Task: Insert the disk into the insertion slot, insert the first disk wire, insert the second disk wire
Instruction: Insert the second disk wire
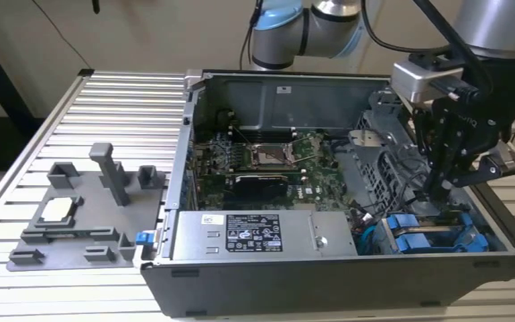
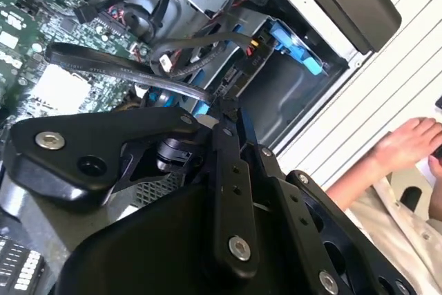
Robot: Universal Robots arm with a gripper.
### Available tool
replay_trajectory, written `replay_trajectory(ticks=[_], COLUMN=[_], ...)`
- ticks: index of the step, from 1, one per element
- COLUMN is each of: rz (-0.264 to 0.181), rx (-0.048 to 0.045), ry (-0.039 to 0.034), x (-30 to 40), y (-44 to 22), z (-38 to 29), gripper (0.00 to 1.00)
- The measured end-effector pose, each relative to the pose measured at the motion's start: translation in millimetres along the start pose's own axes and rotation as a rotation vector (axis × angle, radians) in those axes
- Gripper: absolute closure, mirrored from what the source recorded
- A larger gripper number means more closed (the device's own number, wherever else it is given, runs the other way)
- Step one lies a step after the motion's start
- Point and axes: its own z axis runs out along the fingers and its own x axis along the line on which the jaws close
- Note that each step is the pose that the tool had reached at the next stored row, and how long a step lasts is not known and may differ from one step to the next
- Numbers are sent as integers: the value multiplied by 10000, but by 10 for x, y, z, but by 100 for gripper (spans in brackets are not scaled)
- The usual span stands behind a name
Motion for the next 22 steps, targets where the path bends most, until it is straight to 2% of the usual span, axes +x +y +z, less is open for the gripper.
replay_trajectory(ticks=[1, 2, 12, 14, 17, 22], rz=[16, 45, 173, 196, 225, 264], rx=[16, 46, 175, 199, 229, 268], ry=[-120, -344, -1324, -1501, -1725, -2023], x=[14, 47, 229, 263, 317, 403], y=[2, 7, 34, 39, 48, 60], z=[2, 6, 31, 35, 42, 53], gripper=[84, 84, 84, 84, 84, 84])
